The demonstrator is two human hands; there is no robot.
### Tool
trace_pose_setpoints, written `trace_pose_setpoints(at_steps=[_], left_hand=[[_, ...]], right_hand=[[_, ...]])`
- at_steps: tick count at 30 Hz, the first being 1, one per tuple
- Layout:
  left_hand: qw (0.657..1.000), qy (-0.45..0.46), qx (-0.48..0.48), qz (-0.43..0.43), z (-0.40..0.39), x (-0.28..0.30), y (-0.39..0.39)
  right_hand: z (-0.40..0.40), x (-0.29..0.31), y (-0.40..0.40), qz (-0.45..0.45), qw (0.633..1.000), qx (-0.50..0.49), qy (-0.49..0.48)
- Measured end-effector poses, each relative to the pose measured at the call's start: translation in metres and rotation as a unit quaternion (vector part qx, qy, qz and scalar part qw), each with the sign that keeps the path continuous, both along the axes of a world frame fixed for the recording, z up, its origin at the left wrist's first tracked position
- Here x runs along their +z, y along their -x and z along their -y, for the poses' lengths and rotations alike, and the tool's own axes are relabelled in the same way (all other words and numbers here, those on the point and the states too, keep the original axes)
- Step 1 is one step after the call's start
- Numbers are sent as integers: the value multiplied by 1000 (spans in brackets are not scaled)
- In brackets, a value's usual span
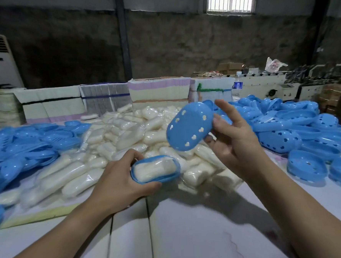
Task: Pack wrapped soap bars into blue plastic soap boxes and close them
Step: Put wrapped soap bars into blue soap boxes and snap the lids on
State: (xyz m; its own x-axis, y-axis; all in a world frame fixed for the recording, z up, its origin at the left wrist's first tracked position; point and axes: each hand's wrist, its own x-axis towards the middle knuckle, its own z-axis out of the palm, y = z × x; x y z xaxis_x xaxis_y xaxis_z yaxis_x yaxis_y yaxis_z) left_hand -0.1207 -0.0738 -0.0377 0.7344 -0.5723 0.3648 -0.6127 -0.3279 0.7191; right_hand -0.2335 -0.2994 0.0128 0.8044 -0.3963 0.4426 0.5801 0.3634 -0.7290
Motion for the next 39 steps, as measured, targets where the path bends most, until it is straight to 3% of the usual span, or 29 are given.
trace_pose_setpoints(at_steps=[3, 6, 11, 14, 20, 25, 31, 39], left_hand=[[1000, 18, 13, -3, 3, -1, -1], [999, 33, 22, 2, 6, -1, 1], [996, 73, 39, -13, 7, 1, 1], [995, 92, 36, -32, 4, 2, 0], [992, 120, 4, -46, 2, 2, 1], [988, 137, -1, -76, 3, 1, -1], [963, 182, -55, -188, 7, 1, 2], [951, 210, -31, -224, 11, 4, 6]], right_hand=[[-13, -7, -9, -24, 991, 116, -65], [-22, -16, -16, -71, 987, 140, -47], [-22, -22, -17, -193, 968, 2, 163], [-25, -23, -13, -191, 930, -64, 309], [-27, -27, -13, -190, 875, -106, 433], [-29, -32, -15, -147, 871, -55, 466], [-32, -33, -15, -115, 887, -42, 444], [-34, -38, -17, -111, 893, -19, 436]])
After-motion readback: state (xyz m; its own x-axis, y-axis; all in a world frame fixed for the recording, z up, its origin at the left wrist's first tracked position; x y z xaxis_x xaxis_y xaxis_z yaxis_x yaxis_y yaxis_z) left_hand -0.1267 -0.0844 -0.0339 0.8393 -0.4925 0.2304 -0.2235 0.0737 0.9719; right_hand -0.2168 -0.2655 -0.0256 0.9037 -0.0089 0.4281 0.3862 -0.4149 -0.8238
